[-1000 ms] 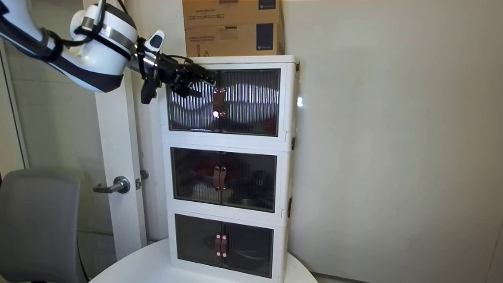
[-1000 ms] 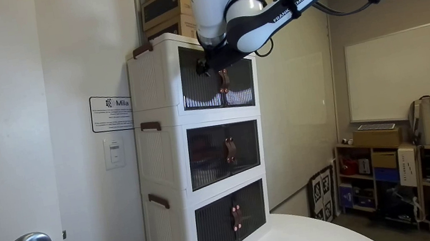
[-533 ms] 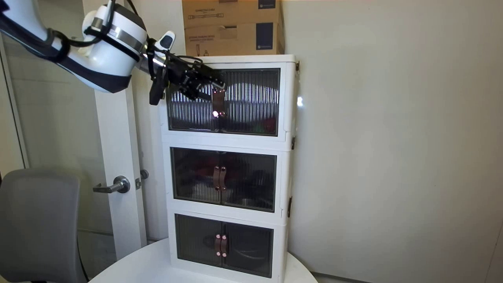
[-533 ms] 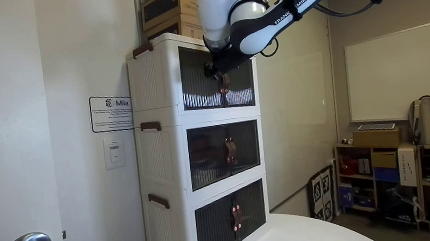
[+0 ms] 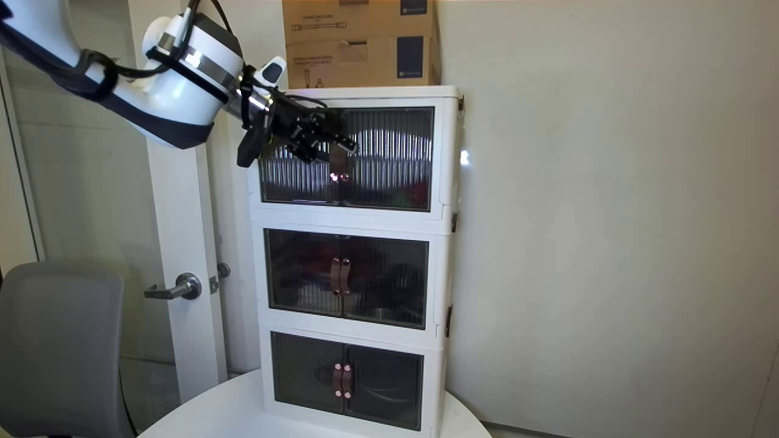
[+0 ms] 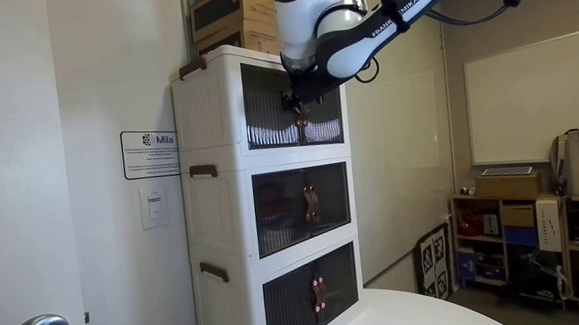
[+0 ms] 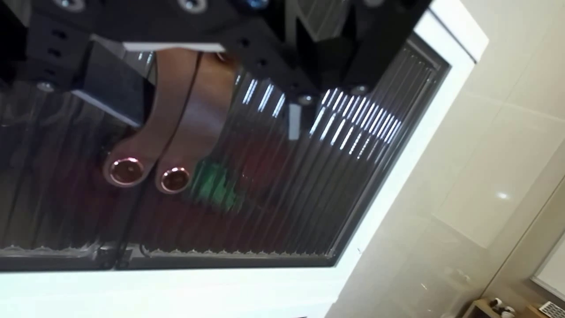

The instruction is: Open the doors of the topmost shelf

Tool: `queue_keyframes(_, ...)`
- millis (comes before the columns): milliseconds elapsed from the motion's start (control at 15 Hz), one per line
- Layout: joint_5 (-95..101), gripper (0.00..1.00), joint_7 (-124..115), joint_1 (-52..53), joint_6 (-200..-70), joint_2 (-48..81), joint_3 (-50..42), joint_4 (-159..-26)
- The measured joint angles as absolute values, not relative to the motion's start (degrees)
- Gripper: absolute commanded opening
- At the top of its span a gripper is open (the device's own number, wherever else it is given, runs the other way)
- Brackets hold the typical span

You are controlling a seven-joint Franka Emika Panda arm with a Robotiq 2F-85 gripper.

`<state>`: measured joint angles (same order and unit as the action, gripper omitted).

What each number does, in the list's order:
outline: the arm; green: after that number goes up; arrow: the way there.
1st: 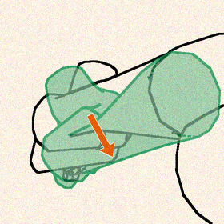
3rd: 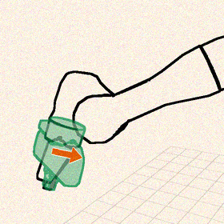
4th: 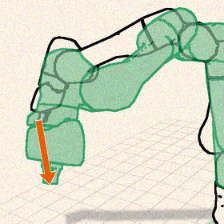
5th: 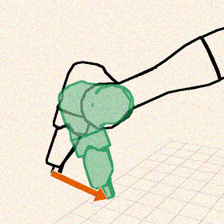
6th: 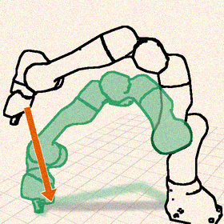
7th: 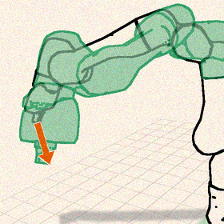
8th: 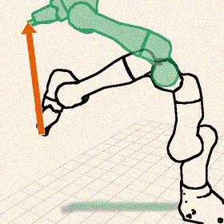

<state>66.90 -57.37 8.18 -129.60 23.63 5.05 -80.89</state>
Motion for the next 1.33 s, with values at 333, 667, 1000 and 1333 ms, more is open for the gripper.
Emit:
queue_keyframes(333, 66.4, 0.10, -57.2, 8.4, -132.0, 22.8, 5.0, -82.4)
queue_keyframes(667, 66.4, 0.08, -57.3, 8.3, -135.0, 22.2, 4.1, -83.7)
queue_keyframes(1000, 66.4, 0.09, -57.3, 8.3, -135.2, 18.7, 3.9, -88.4)
queue_keyframes(1333, 66.3, 0.09, -57.2, 8.3, -135.3, 13.4, 4.1, -96.9)
